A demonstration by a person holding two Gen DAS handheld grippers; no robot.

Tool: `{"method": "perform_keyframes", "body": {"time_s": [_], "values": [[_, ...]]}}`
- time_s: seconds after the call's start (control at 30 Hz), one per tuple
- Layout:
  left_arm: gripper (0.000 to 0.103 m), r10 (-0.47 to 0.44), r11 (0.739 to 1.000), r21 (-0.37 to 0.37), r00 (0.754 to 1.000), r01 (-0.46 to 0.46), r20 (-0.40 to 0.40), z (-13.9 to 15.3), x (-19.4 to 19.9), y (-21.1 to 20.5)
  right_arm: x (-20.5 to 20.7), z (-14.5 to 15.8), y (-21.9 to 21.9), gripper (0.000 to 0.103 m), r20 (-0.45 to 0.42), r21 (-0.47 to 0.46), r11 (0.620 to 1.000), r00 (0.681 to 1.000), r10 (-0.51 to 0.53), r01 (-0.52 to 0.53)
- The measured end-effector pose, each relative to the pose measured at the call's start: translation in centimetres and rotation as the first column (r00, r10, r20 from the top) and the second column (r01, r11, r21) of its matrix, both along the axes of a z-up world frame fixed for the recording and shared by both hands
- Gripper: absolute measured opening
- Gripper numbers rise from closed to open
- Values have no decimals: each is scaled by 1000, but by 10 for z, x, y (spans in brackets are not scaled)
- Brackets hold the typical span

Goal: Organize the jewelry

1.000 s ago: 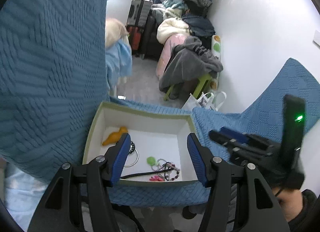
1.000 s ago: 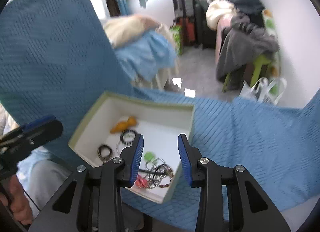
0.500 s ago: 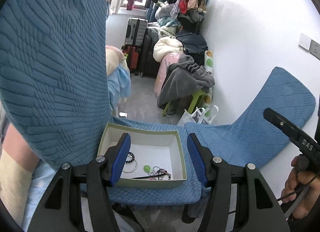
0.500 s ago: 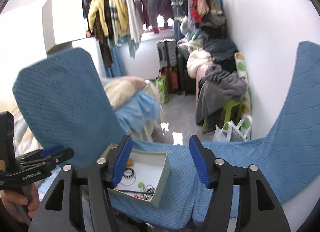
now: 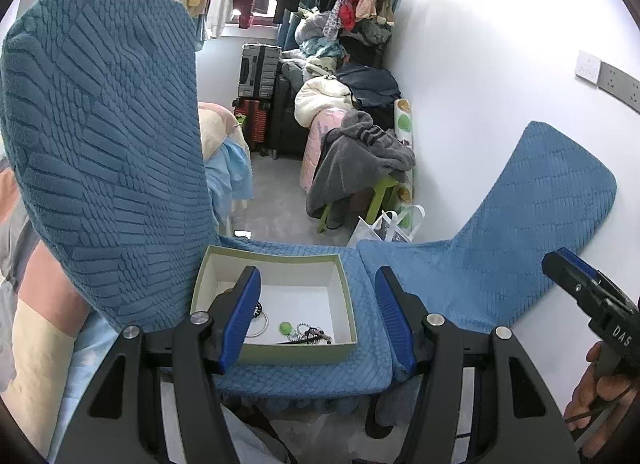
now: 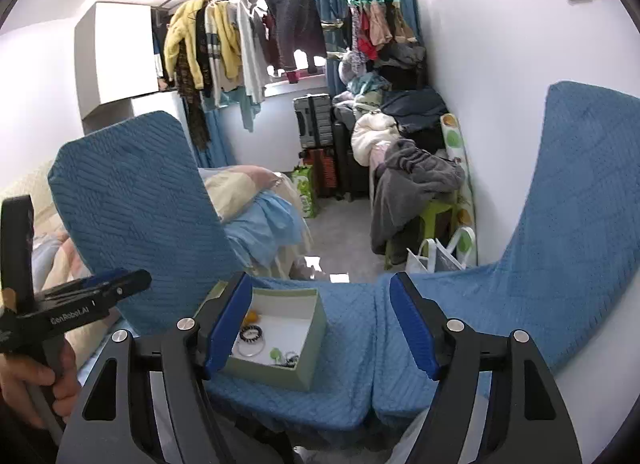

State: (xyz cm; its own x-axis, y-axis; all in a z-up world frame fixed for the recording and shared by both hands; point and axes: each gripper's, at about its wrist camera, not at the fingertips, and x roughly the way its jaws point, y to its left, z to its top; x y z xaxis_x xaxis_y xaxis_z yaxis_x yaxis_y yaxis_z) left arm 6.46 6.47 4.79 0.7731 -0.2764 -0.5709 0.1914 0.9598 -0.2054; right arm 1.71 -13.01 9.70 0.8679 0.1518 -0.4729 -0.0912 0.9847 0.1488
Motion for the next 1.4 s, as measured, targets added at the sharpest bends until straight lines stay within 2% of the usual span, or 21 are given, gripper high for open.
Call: {"method": "perform_keyframes", "body": {"time_s": [0.2,0.37,0.57,0.67,0.87,1.4], "values": [[60,-5,1000,27,1000,5,-6,-2,-13,-4,-15,-6,3,73,-12,3,1000,1000,-4,4],[62,16,999,38,1000,-15,-26,-13,-24,1,-26,-15,9,80,-23,4,1000,1000,-10,10],[62,24,999,48,998,-21,-57,-23,-30,3,-33,-33,20,83,-73,2,1000,997,-10,11],[69,20,998,58,998,-16,-63,-26,-33,2,-33,-43,24,93,-104,4,1000,994,-15,16],[81,26,997,78,996,-19,-82,-34,-36,-1,-34,-55,28,101,-135,-5,1000,991,-12,12],[90,72,993,100,991,-61,-109,-45,-38,3,-31,-59,19,102,-145,-34,998,988,-51,47]]}}
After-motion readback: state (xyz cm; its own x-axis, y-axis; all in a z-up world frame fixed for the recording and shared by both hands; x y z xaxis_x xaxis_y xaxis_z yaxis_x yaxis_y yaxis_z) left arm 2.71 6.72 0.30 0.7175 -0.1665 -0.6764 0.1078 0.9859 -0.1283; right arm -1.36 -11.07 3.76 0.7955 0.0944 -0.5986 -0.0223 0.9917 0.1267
